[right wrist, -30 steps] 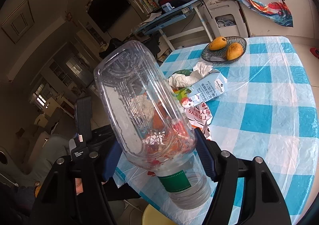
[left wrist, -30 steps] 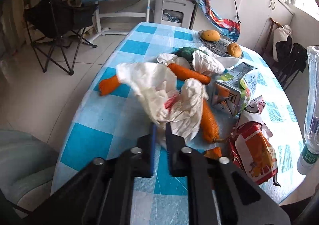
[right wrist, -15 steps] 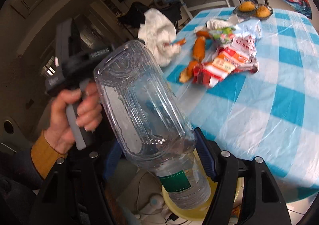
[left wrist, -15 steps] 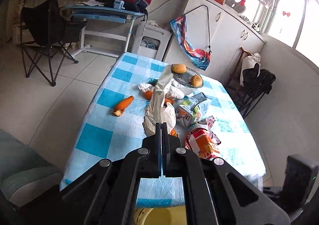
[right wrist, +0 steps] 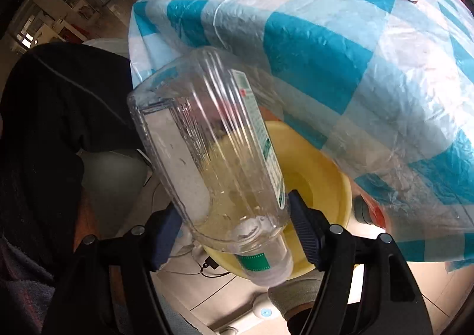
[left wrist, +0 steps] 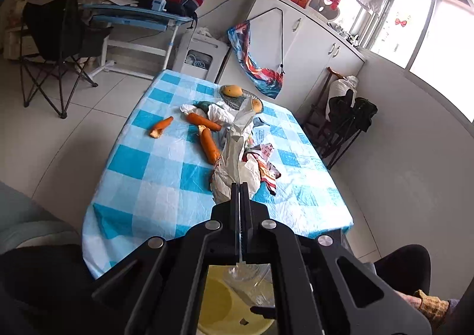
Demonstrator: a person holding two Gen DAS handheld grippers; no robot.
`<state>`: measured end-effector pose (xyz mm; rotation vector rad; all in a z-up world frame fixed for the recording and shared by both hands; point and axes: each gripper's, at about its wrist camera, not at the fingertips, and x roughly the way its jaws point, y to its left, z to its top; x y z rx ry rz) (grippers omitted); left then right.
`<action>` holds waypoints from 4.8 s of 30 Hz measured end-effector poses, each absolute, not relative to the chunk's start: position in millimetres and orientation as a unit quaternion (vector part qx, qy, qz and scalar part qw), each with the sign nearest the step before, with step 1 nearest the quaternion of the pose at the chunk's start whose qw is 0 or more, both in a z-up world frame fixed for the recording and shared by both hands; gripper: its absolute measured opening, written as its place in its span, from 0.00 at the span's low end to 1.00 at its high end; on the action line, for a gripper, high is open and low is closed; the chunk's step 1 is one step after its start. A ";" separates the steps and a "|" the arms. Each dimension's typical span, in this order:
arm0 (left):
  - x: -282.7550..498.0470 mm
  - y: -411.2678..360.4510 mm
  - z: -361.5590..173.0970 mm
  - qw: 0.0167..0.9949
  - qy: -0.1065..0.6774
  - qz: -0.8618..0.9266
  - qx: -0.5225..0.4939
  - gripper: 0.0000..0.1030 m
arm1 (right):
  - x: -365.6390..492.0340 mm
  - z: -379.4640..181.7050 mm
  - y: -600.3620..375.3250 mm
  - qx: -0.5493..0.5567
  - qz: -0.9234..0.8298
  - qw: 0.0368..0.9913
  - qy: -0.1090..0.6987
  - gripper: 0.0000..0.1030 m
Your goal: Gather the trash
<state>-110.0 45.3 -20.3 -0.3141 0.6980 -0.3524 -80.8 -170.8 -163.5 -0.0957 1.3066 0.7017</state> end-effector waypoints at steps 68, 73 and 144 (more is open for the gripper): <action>-9.0 7.0 -87.9 0.908 0.415 -0.044 -0.041 0.63 | 88.9 -101.8 -278.4 0.063 0.078 0.876 0.471 0.85; -9.7 17.6 -84.5 0.908 0.413 -0.039 -0.060 0.70 | 122.3 -111.2 -270.9 0.051 0.070 0.873 0.480 0.91; -46.2 3.1 -80.2 0.904 0.418 -0.059 -0.073 0.92 | 143.5 -117.8 -252.5 -0.025 0.057 0.877 0.477 0.95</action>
